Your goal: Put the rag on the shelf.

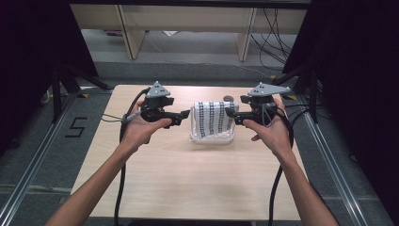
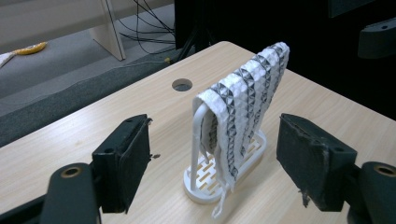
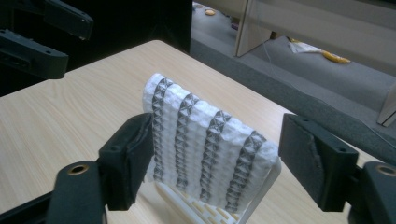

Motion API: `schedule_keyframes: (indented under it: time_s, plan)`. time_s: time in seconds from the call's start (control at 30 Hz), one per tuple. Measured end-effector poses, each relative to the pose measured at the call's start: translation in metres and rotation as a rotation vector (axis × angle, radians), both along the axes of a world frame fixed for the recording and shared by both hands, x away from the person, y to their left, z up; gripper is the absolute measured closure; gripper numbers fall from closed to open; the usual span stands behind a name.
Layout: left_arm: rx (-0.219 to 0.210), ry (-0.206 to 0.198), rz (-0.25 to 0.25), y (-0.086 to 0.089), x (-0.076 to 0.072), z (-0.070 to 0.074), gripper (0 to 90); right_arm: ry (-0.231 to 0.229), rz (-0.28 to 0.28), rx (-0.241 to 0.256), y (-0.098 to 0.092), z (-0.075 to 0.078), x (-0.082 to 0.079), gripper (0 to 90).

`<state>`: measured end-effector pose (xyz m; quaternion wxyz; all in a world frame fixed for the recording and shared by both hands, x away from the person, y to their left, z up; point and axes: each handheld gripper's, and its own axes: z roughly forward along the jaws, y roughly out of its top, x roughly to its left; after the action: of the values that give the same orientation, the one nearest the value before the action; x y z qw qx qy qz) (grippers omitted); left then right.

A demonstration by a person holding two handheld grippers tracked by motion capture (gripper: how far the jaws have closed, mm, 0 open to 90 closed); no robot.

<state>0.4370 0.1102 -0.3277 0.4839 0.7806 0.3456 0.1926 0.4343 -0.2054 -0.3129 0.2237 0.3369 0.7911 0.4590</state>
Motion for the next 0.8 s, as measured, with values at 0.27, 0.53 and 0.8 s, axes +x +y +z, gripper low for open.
schedule_keyframes:
  time_s: [0.27,0.53,0.8]
  plan:
    - [-0.016,0.007,-0.005,0.011,-0.013,-0.01,25.3,-0.001,0.005,0.015,0.0,-0.008,-0.011,26.7]
    - [-0.036,0.005,-0.021,0.018,-0.025,-0.021,24.9,0.011,0.019,0.031,0.003,-0.017,-0.022,26.6]
    - [-0.035,0.005,-0.042,0.023,-0.039,-0.032,21.9,0.027,0.026,0.029,0.004,-0.031,-0.034,22.8]
